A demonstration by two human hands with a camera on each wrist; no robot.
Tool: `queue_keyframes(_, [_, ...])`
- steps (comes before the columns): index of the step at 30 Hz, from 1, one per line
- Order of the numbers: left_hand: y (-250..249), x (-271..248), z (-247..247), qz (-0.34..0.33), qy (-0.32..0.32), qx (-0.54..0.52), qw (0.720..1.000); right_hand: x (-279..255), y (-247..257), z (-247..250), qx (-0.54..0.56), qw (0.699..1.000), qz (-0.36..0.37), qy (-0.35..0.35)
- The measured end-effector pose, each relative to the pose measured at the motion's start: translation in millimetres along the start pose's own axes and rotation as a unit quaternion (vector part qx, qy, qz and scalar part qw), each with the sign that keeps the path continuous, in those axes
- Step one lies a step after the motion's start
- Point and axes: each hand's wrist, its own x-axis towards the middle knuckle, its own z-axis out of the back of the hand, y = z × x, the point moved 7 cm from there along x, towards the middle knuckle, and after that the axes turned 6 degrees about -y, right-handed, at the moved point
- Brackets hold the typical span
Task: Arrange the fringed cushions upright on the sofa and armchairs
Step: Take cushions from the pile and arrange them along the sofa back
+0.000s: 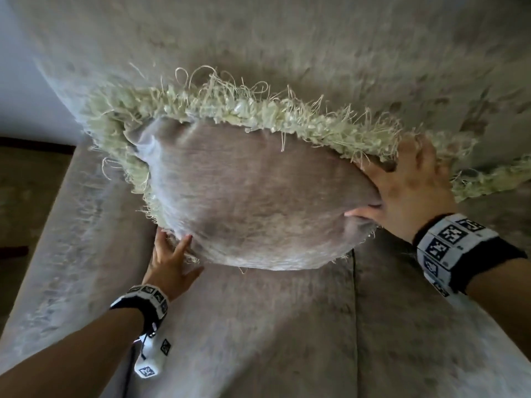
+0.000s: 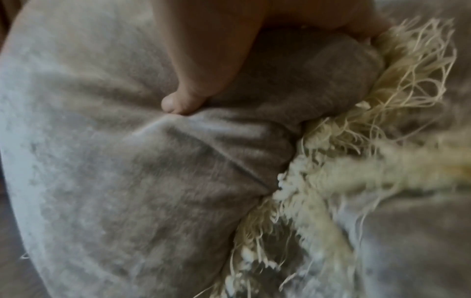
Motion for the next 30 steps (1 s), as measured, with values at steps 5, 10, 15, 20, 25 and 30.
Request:
queue_keyframes(5, [9.8,23.1,-26.2,-0.008,0.016,0.012,1.000,-13.1,-7.0,-27.7,0.001,0.999,-0.022,-0.041])
queue_keyframes(10, [-0.4,32.4,-37.6,-0.024,-0.030,-0.004,0.999,-20.5,-6.3,-30.2,-0.003,0.998,-0.028,-0.057])
queue_keyframes(15, [-1.6,31.9,-46.3,0.025,0.052,0.026,0.998,-25.0,-1.9,-29.6,0.006,0.998,-0.035,-0.061])
queue_keyframes(20, [-25.3,10.4,-16.4,0.024,-0.001,-0.043,0.999,-34.9,0.2,-18.1,0.022,0.996,-0.035,-0.077])
queue_keyframes(25, [-20.8,-4.8,7.4,-0.026,-0.016,0.001,1.000,-42.1,-17.4,-0.6,0.011,0.997,-0.058,-0.055])
queue_keyframes(30, [-57.0,-14.0,90.7,-0.075,-0.058,0.047,0.994,-56.8,-40.5,12.1,0.018,0.992,-0.119,-0.038])
